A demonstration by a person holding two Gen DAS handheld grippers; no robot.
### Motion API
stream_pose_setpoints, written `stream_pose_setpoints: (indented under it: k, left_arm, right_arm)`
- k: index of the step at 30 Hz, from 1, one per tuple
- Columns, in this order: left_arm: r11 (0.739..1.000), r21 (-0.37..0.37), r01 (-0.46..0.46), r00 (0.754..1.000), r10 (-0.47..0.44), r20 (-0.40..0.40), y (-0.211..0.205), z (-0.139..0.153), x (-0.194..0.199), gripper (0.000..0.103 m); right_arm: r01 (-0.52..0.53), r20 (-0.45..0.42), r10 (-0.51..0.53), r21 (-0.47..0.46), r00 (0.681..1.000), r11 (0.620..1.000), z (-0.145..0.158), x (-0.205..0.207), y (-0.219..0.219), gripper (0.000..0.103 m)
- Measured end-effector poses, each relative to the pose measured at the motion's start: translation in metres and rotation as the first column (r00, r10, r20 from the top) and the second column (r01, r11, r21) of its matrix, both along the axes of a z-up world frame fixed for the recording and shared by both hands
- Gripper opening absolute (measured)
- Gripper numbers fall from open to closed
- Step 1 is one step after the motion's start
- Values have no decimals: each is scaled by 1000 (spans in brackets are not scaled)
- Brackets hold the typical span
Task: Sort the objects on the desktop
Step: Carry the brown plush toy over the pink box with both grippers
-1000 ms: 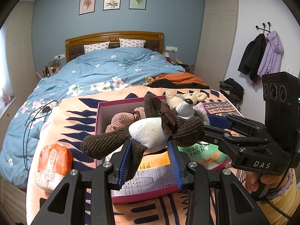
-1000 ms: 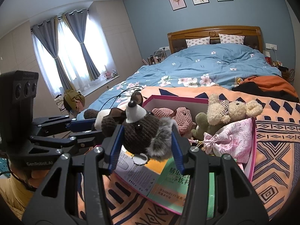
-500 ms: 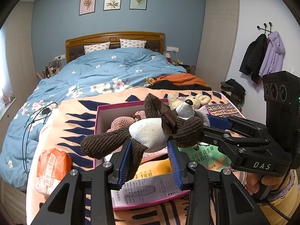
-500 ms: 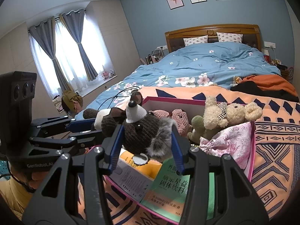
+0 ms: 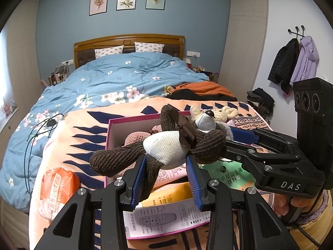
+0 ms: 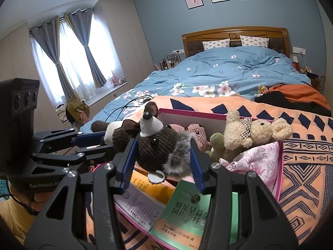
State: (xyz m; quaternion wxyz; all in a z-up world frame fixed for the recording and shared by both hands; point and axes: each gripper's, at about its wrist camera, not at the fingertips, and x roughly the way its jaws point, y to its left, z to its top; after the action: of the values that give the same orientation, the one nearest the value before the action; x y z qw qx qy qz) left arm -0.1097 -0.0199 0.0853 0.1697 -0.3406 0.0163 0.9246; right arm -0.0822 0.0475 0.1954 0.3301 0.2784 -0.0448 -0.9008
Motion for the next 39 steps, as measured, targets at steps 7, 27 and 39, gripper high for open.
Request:
stream_pose_setpoints:
  k: [7,27,39]
  left_arm:
    - [1000,0,0,1000,0,4,0,-2,-8,39]
    - [1000,-13,-5,1000,5,4,4,-3,-22,39]
    - [1000,-14,-5,1000,6,10,3,-5,-31,39]
  right_arm:
    - [3,8,-3,3,1000,1000,-1,-9,0,51]
    - [16,9,-16,24,1000,1000,-3,-25,-1,51]
    - [23,14,-23,33,1000,999,-4,-36,-2,51]
